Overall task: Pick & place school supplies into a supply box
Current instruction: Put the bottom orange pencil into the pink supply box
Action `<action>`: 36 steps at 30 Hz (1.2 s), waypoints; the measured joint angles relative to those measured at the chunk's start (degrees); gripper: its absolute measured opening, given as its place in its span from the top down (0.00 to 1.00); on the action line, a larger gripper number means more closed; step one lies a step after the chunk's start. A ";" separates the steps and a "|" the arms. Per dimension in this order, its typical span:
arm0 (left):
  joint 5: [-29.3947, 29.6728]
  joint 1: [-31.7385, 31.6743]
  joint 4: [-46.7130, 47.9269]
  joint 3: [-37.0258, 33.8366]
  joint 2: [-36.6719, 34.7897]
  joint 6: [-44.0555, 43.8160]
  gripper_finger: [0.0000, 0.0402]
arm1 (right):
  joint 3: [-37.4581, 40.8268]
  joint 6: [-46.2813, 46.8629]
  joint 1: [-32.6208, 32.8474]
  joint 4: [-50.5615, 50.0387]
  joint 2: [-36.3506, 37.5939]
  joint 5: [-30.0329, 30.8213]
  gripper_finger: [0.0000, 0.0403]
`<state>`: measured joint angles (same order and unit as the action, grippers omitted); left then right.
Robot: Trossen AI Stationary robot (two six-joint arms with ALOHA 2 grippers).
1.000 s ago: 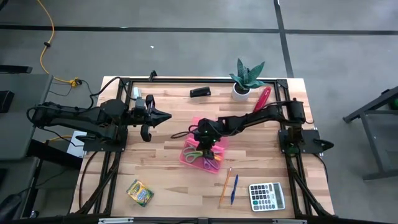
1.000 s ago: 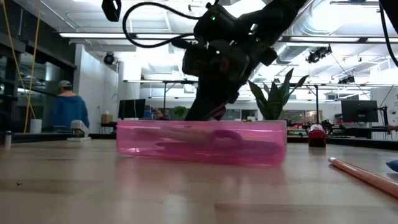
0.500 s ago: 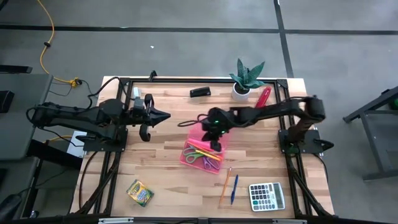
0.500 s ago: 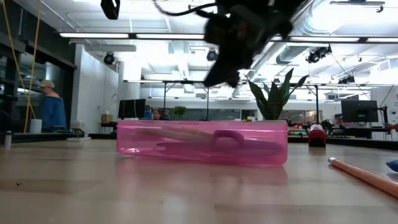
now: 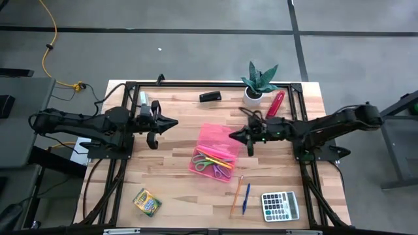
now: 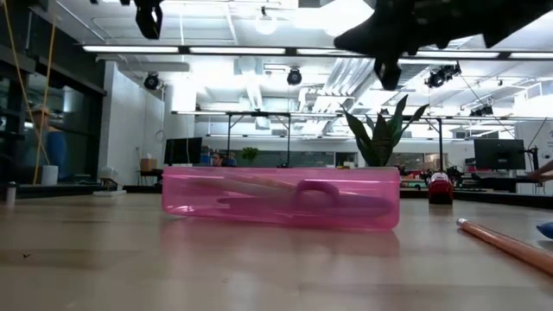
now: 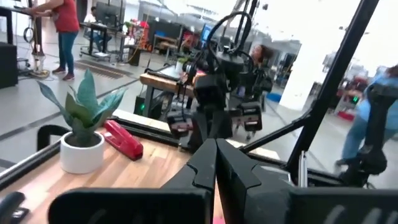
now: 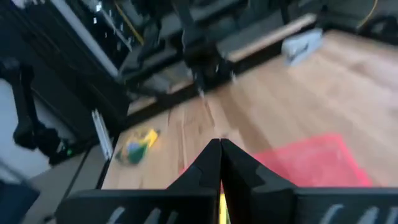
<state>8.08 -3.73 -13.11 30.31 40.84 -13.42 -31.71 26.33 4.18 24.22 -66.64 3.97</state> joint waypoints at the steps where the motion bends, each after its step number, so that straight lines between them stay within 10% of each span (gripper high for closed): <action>1: 0.00 0.00 -2.65 -1.62 0.00 -0.69 1.00 | 0.31 -0.75 0.32 0.09 0.89 0.74 1.00; 24: 0.07 0.00 -13.78 -8.43 0.02 -2.48 1.00 | -1.22 -0.53 0.83 -1.50 2.17 -0.73 1.00; 36: -0.02 0.00 -13.36 -8.41 0.02 -3.00 1.00 | -26.10 23.70 15.02 -57.82 -9.45 -10.05 0.99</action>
<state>8.05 -3.73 -26.47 21.90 40.86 -16.43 -57.80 50.02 19.20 -33.60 -76.09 -6.08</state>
